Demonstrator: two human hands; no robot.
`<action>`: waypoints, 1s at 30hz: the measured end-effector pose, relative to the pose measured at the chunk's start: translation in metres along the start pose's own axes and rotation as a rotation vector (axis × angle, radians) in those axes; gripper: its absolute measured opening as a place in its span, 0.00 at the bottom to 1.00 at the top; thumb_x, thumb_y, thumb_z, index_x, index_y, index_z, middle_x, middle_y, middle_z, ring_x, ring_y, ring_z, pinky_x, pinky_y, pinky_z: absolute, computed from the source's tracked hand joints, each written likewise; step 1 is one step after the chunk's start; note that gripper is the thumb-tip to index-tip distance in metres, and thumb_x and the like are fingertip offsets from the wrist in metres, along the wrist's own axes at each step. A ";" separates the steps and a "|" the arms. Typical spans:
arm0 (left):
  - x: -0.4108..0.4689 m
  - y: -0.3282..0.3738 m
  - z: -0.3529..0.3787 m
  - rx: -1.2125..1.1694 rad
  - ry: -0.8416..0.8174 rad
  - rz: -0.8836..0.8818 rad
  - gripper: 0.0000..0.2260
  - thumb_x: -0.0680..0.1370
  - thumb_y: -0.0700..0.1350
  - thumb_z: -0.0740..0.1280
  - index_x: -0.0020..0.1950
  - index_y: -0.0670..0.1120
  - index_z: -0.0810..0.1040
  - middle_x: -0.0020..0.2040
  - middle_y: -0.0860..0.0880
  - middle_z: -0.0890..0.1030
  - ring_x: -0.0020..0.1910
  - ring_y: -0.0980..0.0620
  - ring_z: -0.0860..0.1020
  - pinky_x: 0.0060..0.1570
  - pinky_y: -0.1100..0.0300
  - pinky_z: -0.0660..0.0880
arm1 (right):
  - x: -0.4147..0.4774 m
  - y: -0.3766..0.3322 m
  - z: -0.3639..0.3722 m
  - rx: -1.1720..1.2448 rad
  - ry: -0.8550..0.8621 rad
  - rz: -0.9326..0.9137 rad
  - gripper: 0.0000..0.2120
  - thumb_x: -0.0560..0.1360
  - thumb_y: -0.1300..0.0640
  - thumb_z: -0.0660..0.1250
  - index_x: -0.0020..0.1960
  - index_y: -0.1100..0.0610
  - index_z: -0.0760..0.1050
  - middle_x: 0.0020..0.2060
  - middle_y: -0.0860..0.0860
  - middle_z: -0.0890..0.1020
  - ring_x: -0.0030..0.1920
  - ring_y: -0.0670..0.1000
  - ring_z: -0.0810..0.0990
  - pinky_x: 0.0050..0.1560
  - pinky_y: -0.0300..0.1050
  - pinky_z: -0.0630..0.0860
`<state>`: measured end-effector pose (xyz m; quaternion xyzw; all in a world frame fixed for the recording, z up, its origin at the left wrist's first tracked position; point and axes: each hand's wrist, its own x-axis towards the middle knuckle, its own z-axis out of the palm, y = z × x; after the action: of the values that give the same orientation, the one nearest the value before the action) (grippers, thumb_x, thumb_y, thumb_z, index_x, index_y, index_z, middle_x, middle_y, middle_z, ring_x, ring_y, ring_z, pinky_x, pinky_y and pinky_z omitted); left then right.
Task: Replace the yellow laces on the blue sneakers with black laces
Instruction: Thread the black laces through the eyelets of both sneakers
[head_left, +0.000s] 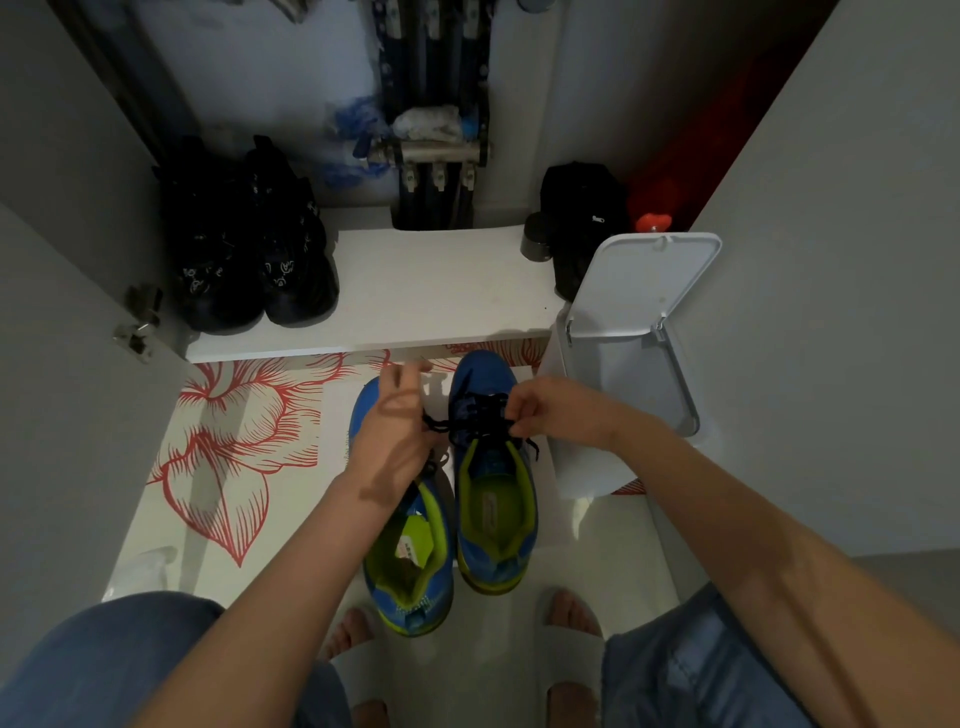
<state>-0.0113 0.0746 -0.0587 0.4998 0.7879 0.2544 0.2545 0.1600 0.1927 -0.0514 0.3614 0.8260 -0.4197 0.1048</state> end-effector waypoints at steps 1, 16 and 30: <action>0.000 0.000 0.000 0.021 -0.061 0.065 0.28 0.72 0.31 0.67 0.70 0.46 0.66 0.71 0.47 0.64 0.52 0.46 0.78 0.48 0.63 0.74 | -0.001 0.000 -0.002 0.018 0.001 0.006 0.06 0.73 0.62 0.70 0.48 0.56 0.76 0.40 0.50 0.78 0.43 0.48 0.77 0.39 0.32 0.70; 0.000 0.002 0.009 0.200 -0.148 0.169 0.14 0.80 0.39 0.60 0.65 0.44 0.75 0.55 0.43 0.81 0.51 0.47 0.79 0.48 0.63 0.71 | 0.006 0.014 0.012 0.108 0.002 -0.017 0.11 0.71 0.72 0.68 0.52 0.65 0.75 0.40 0.50 0.76 0.40 0.44 0.74 0.44 0.31 0.74; 0.002 -0.011 -0.028 0.347 -0.285 0.051 0.12 0.77 0.58 0.60 0.42 0.57 0.82 0.51 0.57 0.78 0.62 0.52 0.66 0.61 0.57 0.58 | -0.030 0.014 -0.022 -0.288 -0.011 0.077 0.07 0.74 0.62 0.68 0.51 0.57 0.80 0.46 0.50 0.79 0.46 0.45 0.74 0.46 0.36 0.67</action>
<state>-0.0371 0.0681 -0.0454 0.5867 0.7630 0.0483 0.2669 0.1935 0.1997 -0.0321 0.3717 0.8625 -0.2945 0.1764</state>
